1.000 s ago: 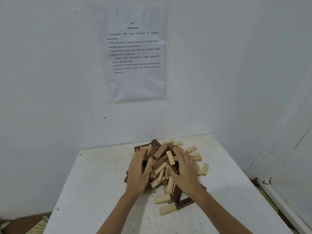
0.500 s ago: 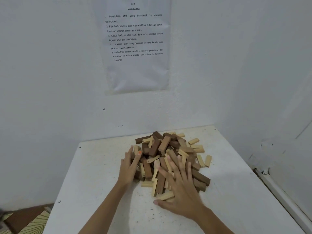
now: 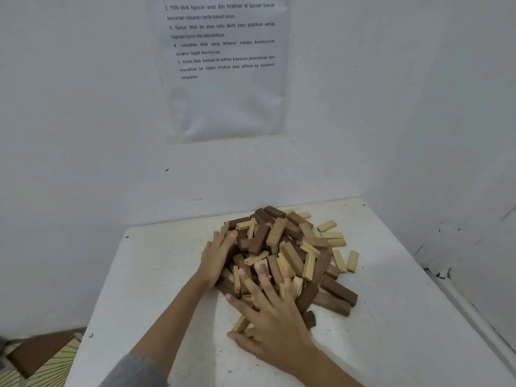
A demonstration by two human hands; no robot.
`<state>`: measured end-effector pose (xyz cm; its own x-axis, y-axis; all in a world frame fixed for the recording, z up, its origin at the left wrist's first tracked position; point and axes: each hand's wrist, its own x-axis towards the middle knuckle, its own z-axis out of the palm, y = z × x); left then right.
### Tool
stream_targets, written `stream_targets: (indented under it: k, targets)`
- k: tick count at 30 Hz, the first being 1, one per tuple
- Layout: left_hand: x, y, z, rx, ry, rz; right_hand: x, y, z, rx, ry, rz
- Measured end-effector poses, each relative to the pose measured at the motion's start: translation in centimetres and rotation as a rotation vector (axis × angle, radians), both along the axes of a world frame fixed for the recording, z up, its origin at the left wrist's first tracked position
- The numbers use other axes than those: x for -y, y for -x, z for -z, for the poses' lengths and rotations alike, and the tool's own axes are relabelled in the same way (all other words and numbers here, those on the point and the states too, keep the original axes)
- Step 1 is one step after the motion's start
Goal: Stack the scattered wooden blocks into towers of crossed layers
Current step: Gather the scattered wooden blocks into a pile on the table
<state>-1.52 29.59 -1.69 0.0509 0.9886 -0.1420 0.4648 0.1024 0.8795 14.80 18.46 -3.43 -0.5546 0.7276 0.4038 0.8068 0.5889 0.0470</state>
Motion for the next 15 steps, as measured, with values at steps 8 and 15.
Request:
stream_targets:
  k: [8, 15]
  targets:
    - [-2.0, -0.4, 0.2, 0.008, -0.023, 0.031, -0.5, 1.1, -0.1, 0.011, 0.056, 0.084]
    - [-2.8, -1.2, 0.5, 0.049, -0.041, 0.011, -0.9, 1.3, 0.1, -0.016, 0.087, 0.162]
